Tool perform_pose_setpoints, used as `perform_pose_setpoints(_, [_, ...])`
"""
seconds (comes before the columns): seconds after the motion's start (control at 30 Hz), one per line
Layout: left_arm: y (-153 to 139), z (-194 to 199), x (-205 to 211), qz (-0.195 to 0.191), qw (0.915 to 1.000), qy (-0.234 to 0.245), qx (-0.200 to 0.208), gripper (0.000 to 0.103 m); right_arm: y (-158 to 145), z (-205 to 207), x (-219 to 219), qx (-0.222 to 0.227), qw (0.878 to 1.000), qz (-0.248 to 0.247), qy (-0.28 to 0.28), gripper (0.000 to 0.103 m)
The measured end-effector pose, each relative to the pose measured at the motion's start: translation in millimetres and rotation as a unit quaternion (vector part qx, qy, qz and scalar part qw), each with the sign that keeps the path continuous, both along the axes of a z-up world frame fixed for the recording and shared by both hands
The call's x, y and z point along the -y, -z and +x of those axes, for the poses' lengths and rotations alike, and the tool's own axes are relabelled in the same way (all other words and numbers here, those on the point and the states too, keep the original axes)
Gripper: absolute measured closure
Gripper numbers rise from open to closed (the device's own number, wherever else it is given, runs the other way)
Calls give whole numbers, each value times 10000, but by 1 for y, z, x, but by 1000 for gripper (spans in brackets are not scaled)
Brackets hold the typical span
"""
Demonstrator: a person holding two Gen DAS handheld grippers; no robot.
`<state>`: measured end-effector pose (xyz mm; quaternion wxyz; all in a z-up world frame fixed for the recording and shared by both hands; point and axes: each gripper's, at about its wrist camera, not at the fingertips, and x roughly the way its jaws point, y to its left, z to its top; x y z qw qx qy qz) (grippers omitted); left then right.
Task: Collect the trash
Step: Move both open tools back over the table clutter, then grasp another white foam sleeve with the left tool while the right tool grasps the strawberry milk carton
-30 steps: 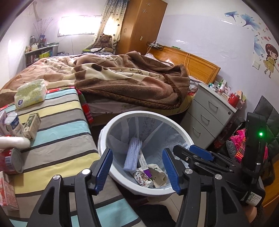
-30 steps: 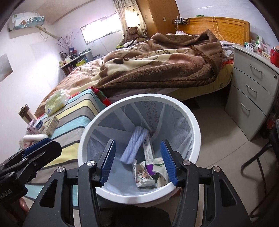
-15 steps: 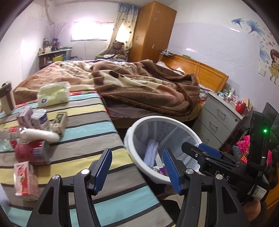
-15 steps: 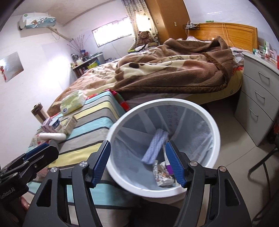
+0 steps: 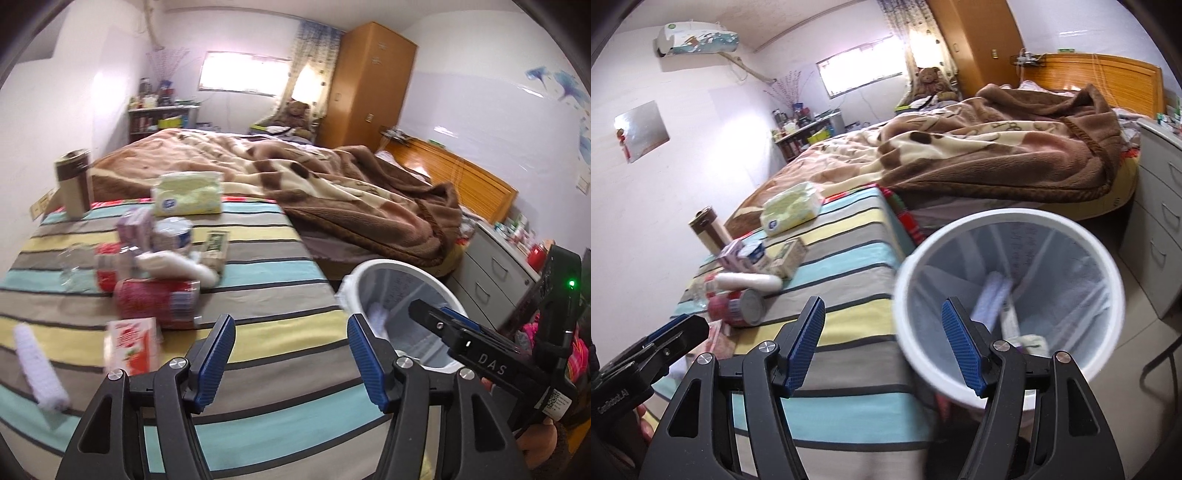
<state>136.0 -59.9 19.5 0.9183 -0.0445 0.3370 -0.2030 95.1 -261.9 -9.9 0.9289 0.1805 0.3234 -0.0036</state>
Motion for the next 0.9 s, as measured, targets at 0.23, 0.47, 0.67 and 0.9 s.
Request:
perform_pose_setpoints(0.23, [7,0,-56,-52,9980,-628,-61,40,3,10,-37,-25,9992,22,-409,33])
perform_pose_setpoints(0.47, [18,2,-112,-76,9919,-1254,-181,40,3,19,-75,-86,9964,-45,-847,27])
perform_pose_setpoints(0.67, [30,5,-152,-89,9865,-1606,-300,40,7,29,-106,-197,9930,-19,-1164,27])
perform_pose_setpoints(0.9, [52,13,-189,17,9796,-1919,-597,40,12,37,-142,-321,9883,-105,-1486,27])
